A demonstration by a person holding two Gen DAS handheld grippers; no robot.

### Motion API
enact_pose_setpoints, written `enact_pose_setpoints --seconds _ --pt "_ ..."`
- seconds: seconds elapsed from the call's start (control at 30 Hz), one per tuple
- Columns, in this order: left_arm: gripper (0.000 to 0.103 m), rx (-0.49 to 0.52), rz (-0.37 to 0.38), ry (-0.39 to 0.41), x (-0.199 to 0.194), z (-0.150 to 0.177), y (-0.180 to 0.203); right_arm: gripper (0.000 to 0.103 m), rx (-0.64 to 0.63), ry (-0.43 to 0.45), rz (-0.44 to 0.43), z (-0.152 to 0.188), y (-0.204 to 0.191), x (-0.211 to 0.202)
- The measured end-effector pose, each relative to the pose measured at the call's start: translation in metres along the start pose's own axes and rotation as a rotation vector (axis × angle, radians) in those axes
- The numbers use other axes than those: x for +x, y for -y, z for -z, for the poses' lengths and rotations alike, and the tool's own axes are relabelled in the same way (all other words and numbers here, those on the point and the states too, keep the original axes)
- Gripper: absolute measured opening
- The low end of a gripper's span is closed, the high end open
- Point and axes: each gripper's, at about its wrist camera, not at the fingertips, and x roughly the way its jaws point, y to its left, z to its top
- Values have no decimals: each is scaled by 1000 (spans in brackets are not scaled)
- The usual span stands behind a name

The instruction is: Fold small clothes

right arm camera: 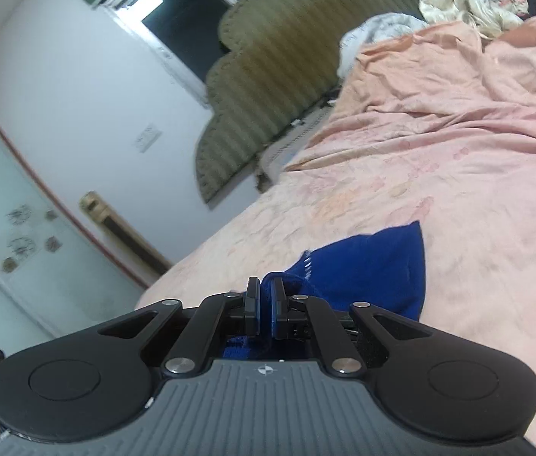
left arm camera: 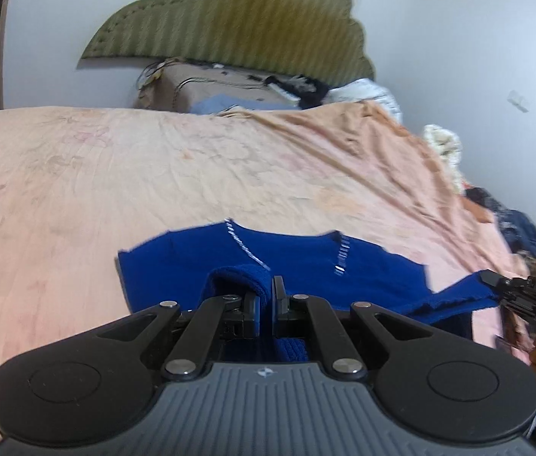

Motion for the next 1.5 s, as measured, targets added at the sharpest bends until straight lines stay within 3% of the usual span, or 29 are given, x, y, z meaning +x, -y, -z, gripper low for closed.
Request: enact_pose_setpoints --seconds 0.2,0.33,0.4,0.43,0.5,0.6,0.67,0.73,0.9,0.93,1.0,1.13,1.23,1.33,1.37,1.43,1.5 --pt "5 -52 -70 -41 81 -23 -20 8 49 -50 94 -18 32 89" --pt "6 -116 -72 -138 135 -26 -44 8 82 -71 162 -25 53 138" --pt "7 -175 -92 -165 146 -25 -57 14 123 -95 195 -26 68 160" --pt "7 -200 -82 -156 145 -24 -64 19 142 -101 223 -25 76 168" --pt "10 -235 -46 -130 136 -24 -74 20 162 -88 259 -24 83 169" --pt "23 -223 -105 -55 121 -29 -79 37 107 -3 266 -26 75 147" --pt "50 -200 -153 -7 115 -34 -79 41 -5 11 295 -29 60 139" --pt "66 -192 -159 16 114 -39 -77 52 -109 -66 287 -29 47 149" --pt "66 -82 -195 6 116 -33 -57 55 -242 -216 326 -18 37 200" --pt "66 -52 -216 1 117 -31 -54 46 -246 -232 329 -17 37 207" --pt "66 -8 -245 -7 118 -26 -50 16 -265 -243 336 -14 37 214" --pt "66 47 -262 -29 127 -19 -44 5 -324 -160 352 -15 27 200" --pt "66 69 -309 -71 140 -12 -43 5 -330 -150 386 -20 29 198" --pt "66 73 -292 -57 126 -2 -40 20 -333 -185 421 -16 34 205" --pt "66 74 -276 -50 117 2 -38 28 -335 -162 433 -15 32 200" --pt "66 80 -256 -55 101 13 -36 34 -365 -99 444 -12 18 180" --pt "66 94 -248 -67 86 28 -33 44 -425 -85 412 -3 1 160"
